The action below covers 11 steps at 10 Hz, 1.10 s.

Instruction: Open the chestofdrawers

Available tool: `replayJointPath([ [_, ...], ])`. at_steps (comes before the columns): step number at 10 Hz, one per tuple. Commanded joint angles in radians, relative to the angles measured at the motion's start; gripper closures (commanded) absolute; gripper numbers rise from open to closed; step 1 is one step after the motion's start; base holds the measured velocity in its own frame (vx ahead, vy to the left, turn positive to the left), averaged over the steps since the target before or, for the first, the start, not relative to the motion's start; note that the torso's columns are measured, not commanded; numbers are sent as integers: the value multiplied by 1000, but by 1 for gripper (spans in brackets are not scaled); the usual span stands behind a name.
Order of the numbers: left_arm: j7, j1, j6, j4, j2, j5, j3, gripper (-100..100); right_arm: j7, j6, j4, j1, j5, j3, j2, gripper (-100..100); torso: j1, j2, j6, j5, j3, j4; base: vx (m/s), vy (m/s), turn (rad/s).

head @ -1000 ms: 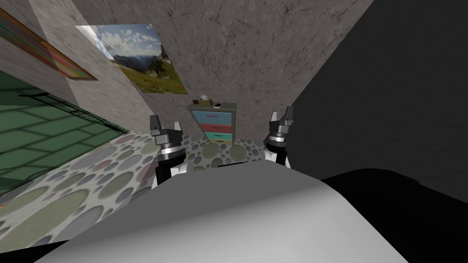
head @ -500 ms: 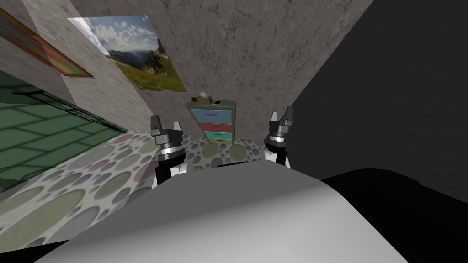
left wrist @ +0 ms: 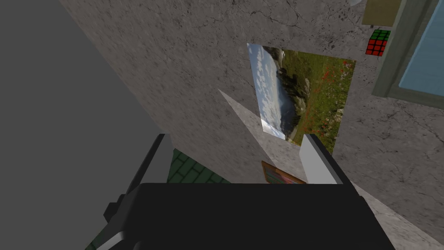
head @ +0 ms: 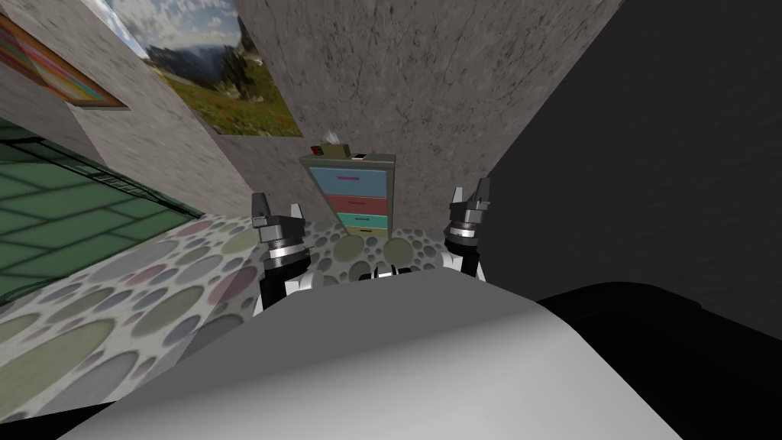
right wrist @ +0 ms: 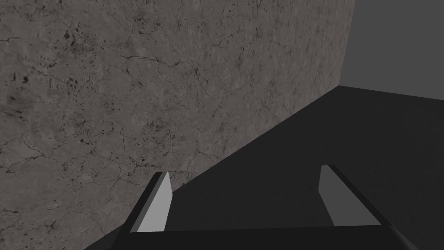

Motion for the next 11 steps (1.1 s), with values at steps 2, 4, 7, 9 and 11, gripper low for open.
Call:
replayJointPath([
  [2,3,-15,51,11,80,-7,-8,-100,0,0,0,0,0,0,0,0,0,40,0,0,-90,42,83,-7,-59],
  [4,5,-27,95,21,98,-12,-15,-100,0,0,0,0,0,0,0,0,0,43,0,0,-96,46,129,5,-75],
  [7,7,-41,142,32,104,-18,-22,-100,0,0,0,0,0,0,0,0,0,48,0,0,-93,47,122,16,-63],
  [9,9,-50,173,40,106,-22,-27,-100,0,0,0,0,0,0,0,0,0,48,0,0,-93,47,100,14,-55],
  [11,11,-63,216,51,110,-28,-33,-100,0,0,0,0,0,0,0,0,0,46,0,0,-94,47,115,4,-79],
])
